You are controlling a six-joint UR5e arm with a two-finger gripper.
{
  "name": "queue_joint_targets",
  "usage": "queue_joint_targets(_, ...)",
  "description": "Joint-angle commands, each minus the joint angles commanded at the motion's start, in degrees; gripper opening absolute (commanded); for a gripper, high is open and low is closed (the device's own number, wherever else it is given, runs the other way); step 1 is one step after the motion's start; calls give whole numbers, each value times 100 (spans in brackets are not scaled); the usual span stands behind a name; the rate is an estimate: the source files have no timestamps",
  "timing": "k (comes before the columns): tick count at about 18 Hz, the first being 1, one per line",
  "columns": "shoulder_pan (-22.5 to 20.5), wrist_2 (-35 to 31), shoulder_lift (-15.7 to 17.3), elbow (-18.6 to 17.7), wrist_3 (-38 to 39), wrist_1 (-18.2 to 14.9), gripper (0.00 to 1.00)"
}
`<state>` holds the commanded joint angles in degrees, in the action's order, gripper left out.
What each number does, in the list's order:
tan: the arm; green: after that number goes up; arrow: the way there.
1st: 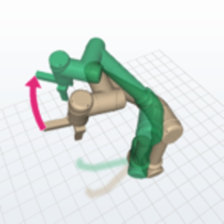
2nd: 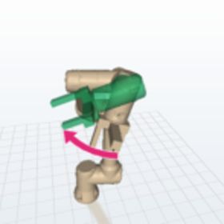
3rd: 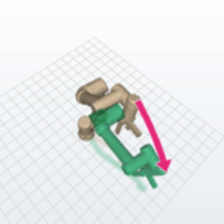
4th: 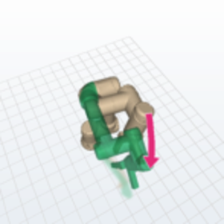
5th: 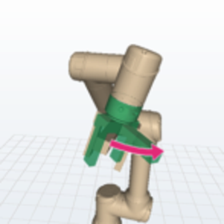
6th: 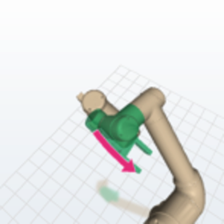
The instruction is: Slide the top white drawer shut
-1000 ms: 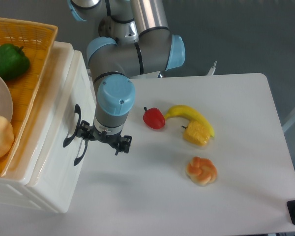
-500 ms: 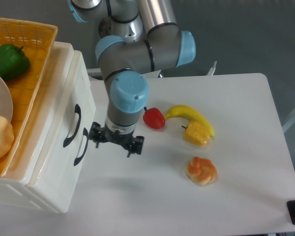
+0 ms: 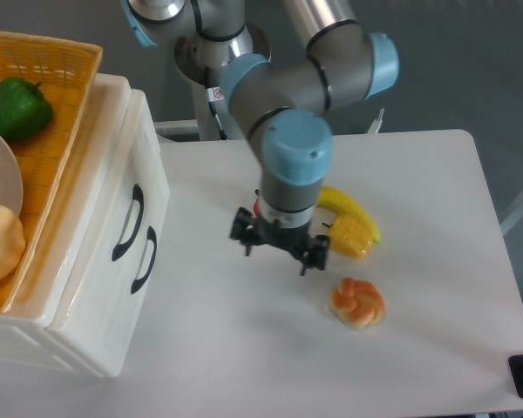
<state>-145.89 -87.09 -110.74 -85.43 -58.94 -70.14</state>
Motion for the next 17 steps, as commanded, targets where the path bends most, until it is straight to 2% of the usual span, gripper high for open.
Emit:
queue_joint_targets(4,-484,-387,-26,-9,-1005,88,100)
queue_joint_targets(12,-976,-326,254,-123,-1242,97,100)
queue_joint_targets(17,-1152,-247,281,-79,-1594,97,100)
